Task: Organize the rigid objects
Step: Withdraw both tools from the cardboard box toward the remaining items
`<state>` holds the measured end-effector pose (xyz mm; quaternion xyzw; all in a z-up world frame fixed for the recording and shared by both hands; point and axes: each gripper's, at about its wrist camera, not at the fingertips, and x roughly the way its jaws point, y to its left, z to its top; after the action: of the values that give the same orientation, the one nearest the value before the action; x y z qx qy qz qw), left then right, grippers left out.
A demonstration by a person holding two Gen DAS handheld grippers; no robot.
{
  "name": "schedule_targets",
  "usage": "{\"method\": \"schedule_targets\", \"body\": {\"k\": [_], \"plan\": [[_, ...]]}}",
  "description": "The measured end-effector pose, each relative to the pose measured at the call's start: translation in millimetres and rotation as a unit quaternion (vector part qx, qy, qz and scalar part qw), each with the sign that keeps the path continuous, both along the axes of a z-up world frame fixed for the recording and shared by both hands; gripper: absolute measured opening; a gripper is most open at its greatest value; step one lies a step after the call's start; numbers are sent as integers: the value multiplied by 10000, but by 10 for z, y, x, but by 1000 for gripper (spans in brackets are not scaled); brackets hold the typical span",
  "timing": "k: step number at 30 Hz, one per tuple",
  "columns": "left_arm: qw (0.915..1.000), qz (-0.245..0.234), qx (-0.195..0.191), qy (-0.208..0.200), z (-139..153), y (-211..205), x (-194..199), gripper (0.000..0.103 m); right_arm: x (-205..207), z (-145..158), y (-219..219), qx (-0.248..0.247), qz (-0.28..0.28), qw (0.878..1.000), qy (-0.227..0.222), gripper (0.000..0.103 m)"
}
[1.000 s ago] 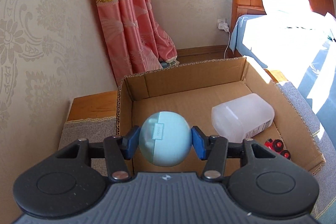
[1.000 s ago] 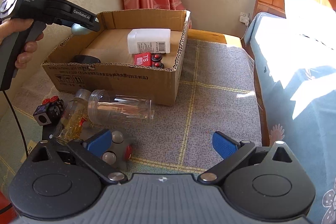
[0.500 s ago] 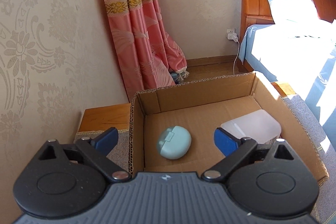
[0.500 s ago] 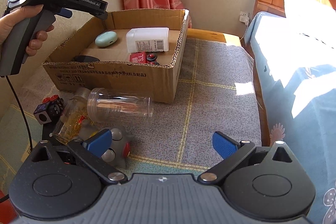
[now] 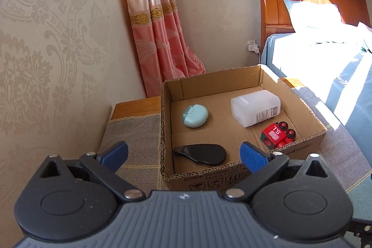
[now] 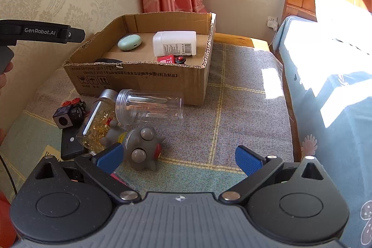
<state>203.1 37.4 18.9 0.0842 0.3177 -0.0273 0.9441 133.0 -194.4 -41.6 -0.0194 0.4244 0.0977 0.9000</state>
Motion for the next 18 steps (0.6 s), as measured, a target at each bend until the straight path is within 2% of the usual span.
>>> {"method": "schedule_targets", "body": {"k": [9,14,18], "plan": [[9985,543,-34,101,-258,291,-534,102,-178,-128,327,-262,360,9990,91,103],[9968,779,97,160,-360,433,-702,102,-215,-239,616,-405,458,9981,120,103],[9976,668,-29,176,-394,545,-798,102,-261,-351,868,-540,339,9979,78,103]]}}
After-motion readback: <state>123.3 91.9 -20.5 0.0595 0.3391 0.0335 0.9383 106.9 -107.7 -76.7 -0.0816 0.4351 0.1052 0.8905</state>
